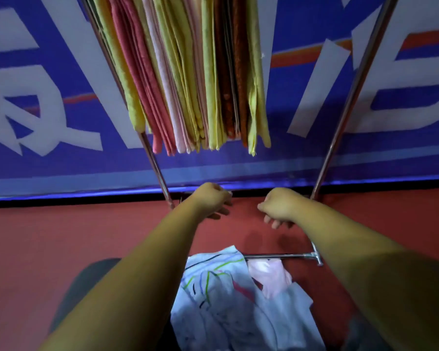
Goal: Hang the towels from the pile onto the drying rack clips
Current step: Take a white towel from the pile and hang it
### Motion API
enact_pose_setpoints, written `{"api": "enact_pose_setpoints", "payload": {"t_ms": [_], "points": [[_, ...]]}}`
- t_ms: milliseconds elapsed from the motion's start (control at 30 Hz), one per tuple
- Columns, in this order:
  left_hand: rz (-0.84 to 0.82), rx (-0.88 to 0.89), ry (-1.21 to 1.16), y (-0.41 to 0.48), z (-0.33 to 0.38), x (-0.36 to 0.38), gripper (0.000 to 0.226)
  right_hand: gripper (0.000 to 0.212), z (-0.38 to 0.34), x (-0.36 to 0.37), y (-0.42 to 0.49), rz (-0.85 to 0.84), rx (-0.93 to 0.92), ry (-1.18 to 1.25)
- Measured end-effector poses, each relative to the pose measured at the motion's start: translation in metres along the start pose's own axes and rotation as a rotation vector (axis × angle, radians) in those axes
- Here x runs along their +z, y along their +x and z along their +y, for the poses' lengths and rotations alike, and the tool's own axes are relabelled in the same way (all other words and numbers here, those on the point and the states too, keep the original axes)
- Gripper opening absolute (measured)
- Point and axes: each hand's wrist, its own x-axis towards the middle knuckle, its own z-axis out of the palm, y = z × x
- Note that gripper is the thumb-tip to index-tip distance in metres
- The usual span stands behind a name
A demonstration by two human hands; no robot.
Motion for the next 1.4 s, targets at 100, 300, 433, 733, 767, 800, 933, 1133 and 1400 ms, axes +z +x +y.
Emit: {"api": "enact_pose_setpoints", "payload": {"t_ms": [100, 300, 433, 733, 767, 800, 933, 1133, 1400], "points": [[-0.047, -0.039, -0.076, 0.001, -0.037, 0.025, 0.018, 0.031, 0.026, 0.04, 0.013, -0.068, 0.047, 0.115], [-0.1, -0.185, -0.095, 0.021, -0.107, 0.06, 0.02, 0.027, 0.073, 0.101, 0.038, -0.184, 0.192, 0.261], [-0.143, -0.313, -0.017, 0.038, -0.145, 0.081, 0.019, 0.024, 0.089, 0.132, 0.054, -0.257, 0.251, 0.246], [-0.451, -0.432, 0.542, 0.054, -0.24, 0.124, 0.024, 0.027, 0.127, 0.221, 0.087, -0.444, 0.325, 0.118], [-0.479, -0.42, 0.567, 0.052, -0.249, 0.128, 0.03, 0.023, 0.134, 0.231, 0.089, -0.471, 0.329, 0.072], [-0.478, -0.391, 0.575, 0.05, -0.258, 0.132, 0.037, 0.018, 0.138, 0.238, 0.088, -0.476, 0.315, 0.017], [-0.439, -0.334, 0.574, 0.045, -0.289, 0.153, 0.07, 0.024, 0.151, 0.26, 0.09, -0.515, 0.227, -0.151], [-0.509, -0.246, 0.797, 0.052, -0.311, 0.176, 0.07, 0.062, 0.159, 0.286, 0.094, -0.537, 0.142, -0.377], [-0.227, -0.028, 0.942, 0.056, -0.311, 0.17, 0.03, 0.049, 0.16, 0.312, 0.101, -0.553, 0.13, -0.214]]}}
